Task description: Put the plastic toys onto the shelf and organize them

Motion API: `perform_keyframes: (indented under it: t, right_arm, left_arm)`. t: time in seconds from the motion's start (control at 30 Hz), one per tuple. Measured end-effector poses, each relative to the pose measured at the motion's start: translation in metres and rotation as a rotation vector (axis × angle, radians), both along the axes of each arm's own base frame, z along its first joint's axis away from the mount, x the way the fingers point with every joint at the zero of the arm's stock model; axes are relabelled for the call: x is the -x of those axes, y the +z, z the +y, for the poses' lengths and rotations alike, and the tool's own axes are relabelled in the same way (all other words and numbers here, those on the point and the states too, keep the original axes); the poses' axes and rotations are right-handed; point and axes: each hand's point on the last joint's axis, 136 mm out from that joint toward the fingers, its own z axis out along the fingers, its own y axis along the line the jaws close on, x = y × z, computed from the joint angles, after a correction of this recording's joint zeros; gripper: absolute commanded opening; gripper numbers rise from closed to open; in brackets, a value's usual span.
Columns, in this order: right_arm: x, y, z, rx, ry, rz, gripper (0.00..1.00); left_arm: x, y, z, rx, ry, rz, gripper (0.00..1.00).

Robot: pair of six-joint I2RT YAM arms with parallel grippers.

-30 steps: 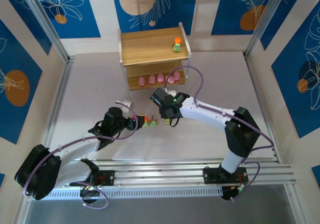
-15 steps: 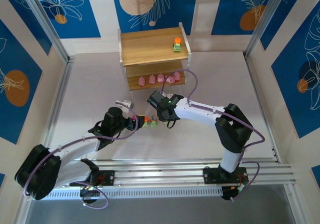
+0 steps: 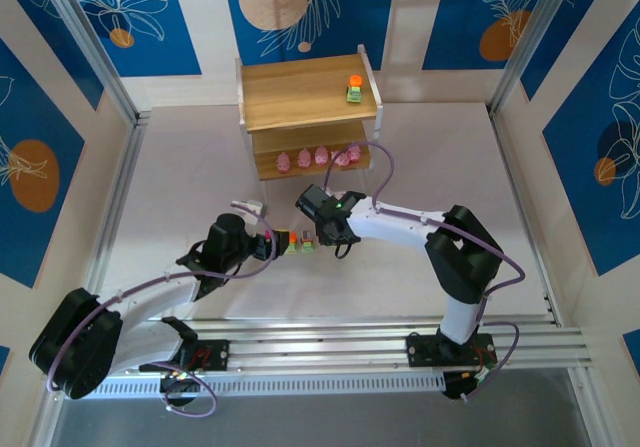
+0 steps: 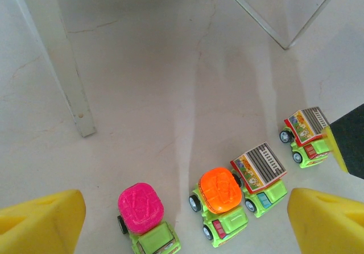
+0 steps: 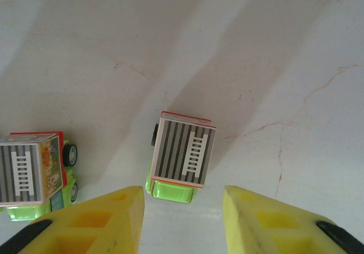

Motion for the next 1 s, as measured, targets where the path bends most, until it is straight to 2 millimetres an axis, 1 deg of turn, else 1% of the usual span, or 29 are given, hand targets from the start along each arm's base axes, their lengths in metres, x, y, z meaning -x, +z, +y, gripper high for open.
perform_keyframes:
  t: [0.5, 0.73, 1.0]
  right_arm:
    - [-0.005, -0.019, -0.003, 0.012, -0.019, 0.035, 0.41]
    - [-0.008, -0.022, -0.003, 0.008, -0.026, 0.035, 0.41]
    - [-0.015, -0.018, 0.002, -0.007, -0.029, 0.023, 0.41]
  left_arm:
    - [0.0, 0.0, 0.0, 0.0, 0.0, 0.0, 0.92]
    - [0.0, 0.0, 0.0, 0.0, 0.0, 0.001, 0.92]
    - [0.0, -0.002, 0.0, -0.003, 0.0, 0.005, 0.92]
